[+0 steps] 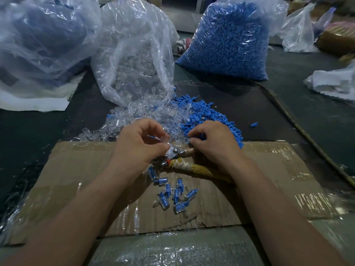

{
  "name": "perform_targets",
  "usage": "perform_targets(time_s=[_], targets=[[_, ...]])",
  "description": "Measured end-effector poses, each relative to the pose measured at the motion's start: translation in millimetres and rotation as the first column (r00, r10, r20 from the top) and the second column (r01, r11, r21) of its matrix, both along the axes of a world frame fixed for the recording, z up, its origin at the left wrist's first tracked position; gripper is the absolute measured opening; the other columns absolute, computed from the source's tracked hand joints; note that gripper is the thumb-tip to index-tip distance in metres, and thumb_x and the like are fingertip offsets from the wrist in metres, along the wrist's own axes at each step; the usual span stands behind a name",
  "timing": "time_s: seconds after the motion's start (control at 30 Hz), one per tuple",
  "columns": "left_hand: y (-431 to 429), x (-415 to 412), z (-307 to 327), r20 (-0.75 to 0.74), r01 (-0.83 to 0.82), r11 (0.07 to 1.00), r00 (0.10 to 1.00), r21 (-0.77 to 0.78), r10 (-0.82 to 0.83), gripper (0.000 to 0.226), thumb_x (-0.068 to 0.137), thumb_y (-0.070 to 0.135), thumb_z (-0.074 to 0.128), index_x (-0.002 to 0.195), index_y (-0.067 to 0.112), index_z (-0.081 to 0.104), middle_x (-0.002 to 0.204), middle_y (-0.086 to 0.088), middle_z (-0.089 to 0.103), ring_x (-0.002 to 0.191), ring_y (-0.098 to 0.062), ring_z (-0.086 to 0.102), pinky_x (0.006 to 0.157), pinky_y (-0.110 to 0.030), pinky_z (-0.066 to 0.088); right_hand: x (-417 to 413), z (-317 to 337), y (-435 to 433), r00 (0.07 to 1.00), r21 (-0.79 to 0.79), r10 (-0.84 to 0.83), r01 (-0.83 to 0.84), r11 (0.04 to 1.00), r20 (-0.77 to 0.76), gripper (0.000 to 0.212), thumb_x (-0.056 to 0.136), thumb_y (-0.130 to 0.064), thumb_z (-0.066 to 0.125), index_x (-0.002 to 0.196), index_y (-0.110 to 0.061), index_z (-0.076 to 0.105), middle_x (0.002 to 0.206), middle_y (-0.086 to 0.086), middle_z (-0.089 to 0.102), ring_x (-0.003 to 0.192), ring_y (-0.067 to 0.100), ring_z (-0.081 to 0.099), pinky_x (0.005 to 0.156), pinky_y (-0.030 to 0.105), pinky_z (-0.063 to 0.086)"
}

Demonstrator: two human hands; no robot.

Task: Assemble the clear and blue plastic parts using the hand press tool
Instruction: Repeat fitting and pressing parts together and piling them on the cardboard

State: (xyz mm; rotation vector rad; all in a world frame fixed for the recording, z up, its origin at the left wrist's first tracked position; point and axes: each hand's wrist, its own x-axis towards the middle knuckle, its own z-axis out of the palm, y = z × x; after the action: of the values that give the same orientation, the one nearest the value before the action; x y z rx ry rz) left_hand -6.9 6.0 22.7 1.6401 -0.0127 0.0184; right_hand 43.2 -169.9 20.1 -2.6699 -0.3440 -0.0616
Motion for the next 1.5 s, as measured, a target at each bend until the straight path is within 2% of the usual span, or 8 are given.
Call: perform_targets(time_s=[0.13, 0.37, 0.7, 0.9, 1.0, 1.23, 1.37, 1.5], targets=[[0, -2, 2, -0.044, 0.011, 0.997, 0.999, -0.079, -0.014, 0.018, 0.058, 0.014, 0.071, 0.075, 0.019, 0.068, 0.081, -0.010, 0.070, 0.077, -0.030, 0.068, 0.070, -0.041, 0.055, -1, -1, 0, 0.998, 0.014, 0.024, -0.024, 1.000, 0.059, 0.015, 0.087, -0.023, 0.060, 0.099, -0.023, 0.070, 0.089, -0.009, 0.057, 0.091, 0.011, 0.051, 0.088, 0.035, 0.044], [-1, -2, 3, 0.006, -0.010, 0.999, 1.000, -0.031, 0.010, 0.026, 0.062, 0.013, 0.069, 0.085, 0.024, 0.066, 0.086, 0.000, 0.071, 0.080, -0.024, 0.069, 0.071, -0.037, 0.057, -5, 4, -7, 0.995, 0.393, -0.069, 0.036, 0.919, 0.072, 0.015, 0.088, -0.014, 0.059, 0.096, -0.025, 0.064, 0.082, -0.021, 0.056, 0.076, -0.012, 0.052, 0.068, 0.001, 0.039], [-3, -5, 3, -0.011, -0.044, 0.996, 0.999, -0.073, 0.043, 0.022, 0.060, 0.009, 0.070, 0.079, 0.021, 0.070, 0.081, -0.007, 0.071, 0.080, -0.030, 0.069, 0.079, -0.050, 0.054, -11, 7, -10, 0.997, 0.473, -0.075, 0.072, 0.878, -0.013, 0.026, 0.087, -0.013, 0.059, 0.080, -0.039, 0.059, 0.088, -0.017, 0.060, 0.084, 0.000, 0.057, 0.073, 0.012, 0.046], [-2, -2, 4, 0.057, -0.022, 0.999, 0.998, 0.033, 0.020, 0.026, 0.069, -0.009, 0.069, 0.075, 0.016, 0.063, 0.068, 0.002, 0.066, 0.066, -0.018, 0.063, 0.064, -0.031, 0.057, -9, 6, -10, 0.995, 0.565, -0.094, 0.101, 0.819, -0.042, 0.021, 0.085, -0.017, 0.062, 0.076, -0.036, 0.061, 0.074, -0.017, 0.063, 0.074, -0.006, 0.060, 0.067, 0.008, 0.049], [-2, -1, 4, 0.064, -0.048, 0.998, 0.997, 0.036, 0.045, 0.024, 0.071, -0.011, 0.067, 0.070, 0.011, 0.059, 0.067, -0.006, 0.062, 0.067, -0.026, 0.059, 0.067, -0.042, 0.055, -7, 4, -11, 0.993, 0.536, -0.113, 0.117, 0.836, -0.040, 0.022, 0.084, -0.015, 0.064, 0.079, -0.037, 0.062, 0.078, -0.022, 0.061, 0.079, -0.012, 0.057, 0.066, 0.004, 0.046], [-2, -1, 4, 0.076, -0.058, 0.997, 0.996, 0.057, 0.053, 0.025, 0.072, -0.009, 0.066, 0.064, 0.014, 0.063, 0.066, -0.005, 0.067, 0.065, -0.017, 0.065, 0.062, -0.025, 0.057, -7, -1, -1, 0.998, 0.529, 0.002, 0.035, 0.848, -0.068, 0.033, 0.088, -0.001, 0.053, 0.111, -0.024, 0.062, 0.093, -0.025, 0.059, 0.093, -0.012, 0.057, 0.086, 0.010, 0.046], [-2, -1, 4, 0.051, -0.050, 0.998, 0.998, 0.022, 0.049, 0.017, 0.074, -0.003, 0.067, 0.068, 0.012, 0.064, 0.069, -0.012, 0.067, 0.065, -0.023, 0.065, 0.065, -0.034, 0.057, -1, -5, -2, 0.999, 0.369, -0.034, 0.018, 0.929, 0.035, 0.028, 0.089, -0.008, 0.055, 0.113, -0.021, 0.063, 0.097, -0.020, 0.054, 0.082, -0.016, 0.049, 0.077, 0.002, 0.042], [-4, -2, 5, 0.046, -0.044, 0.998, 0.998, 0.052, 0.042, 0.014, 0.075, 0.000, 0.066, 0.069, 0.012, 0.064, 0.068, -0.009, 0.067, 0.063, -0.022, 0.066, 0.064, -0.032, 0.059, 5, -8, -2, 0.993, 0.133, -0.084, 0.072, 0.988, 0.084, 0.027, 0.089, -0.015, 0.057, 0.115, -0.021, 0.063, 0.109, -0.006, 0.057, 0.096, 0.004, 0.046, 0.087, 0.018, 0.034]])
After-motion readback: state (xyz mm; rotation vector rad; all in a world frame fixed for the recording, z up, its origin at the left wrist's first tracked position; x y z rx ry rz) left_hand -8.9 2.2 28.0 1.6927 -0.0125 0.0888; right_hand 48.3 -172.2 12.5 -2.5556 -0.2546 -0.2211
